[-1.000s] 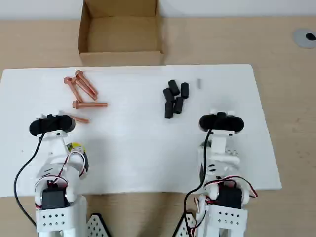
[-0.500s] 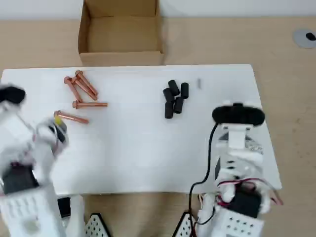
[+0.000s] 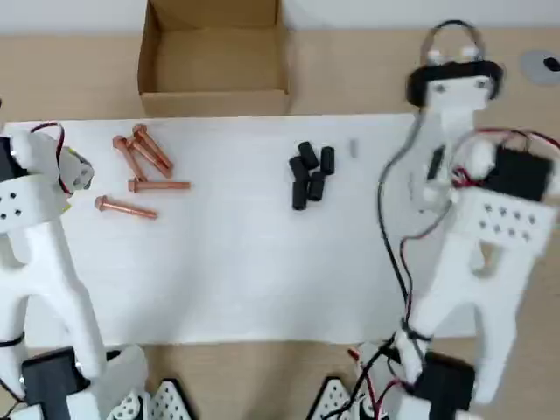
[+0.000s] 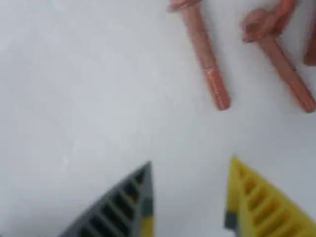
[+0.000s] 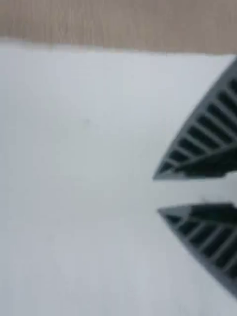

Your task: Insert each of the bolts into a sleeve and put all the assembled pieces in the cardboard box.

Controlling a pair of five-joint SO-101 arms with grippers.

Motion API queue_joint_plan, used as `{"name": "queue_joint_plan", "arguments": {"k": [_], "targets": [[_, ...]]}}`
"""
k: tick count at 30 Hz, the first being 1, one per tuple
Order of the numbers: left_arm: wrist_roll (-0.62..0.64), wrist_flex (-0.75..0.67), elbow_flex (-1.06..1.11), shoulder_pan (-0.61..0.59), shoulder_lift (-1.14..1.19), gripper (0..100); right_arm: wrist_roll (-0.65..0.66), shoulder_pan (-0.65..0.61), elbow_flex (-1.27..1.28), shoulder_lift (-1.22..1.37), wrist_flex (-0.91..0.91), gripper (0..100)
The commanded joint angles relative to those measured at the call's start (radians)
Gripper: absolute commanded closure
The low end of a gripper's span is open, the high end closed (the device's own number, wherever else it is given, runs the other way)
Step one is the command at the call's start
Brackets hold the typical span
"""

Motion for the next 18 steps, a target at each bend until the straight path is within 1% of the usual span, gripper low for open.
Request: {"name": "queue_joint_plan", "arguments": {"k": [1, 3, 5, 8, 10, 12, 15, 18], "targets": [[0.009, -0.011, 0.068, -0.017, 0.001, 88, 0.086, -0.13, 0.09, 0.05, 0.014, 92.9], [0.008, -0.054, 0.107, -0.015, -0.005, 88, 0.115, -0.186, 0.17, 0.076, 0.014, 92.9], [-0.015, -0.06, 0.118, -0.015, -0.007, 88, 0.123, -0.222, 0.231, 0.087, 0.014, 92.9], [-0.072, -0.057, 0.135, -0.017, -0.001, 88, 0.198, -0.243, 0.286, 0.077, 0.015, 92.0], [-0.114, -0.057, 0.161, -0.018, -0.001, 88, 0.21, -0.245, 0.309, 0.067, 0.015, 88.7], [-0.183, -0.055, 0.187, -0.02, -0.001, 88, 0.204, -0.245, 0.34, 0.061, 0.017, 86.2], [-0.322, -0.055, 0.206, -0.058, -0.002, 88, 0.178, -0.257, 0.383, 0.051, 0.017, 86.0], [-0.477, -0.055, 0.206, -0.106, -0.001, 88, 0.193, -0.332, 0.407, 0.05, 0.017, 86.0]]}}
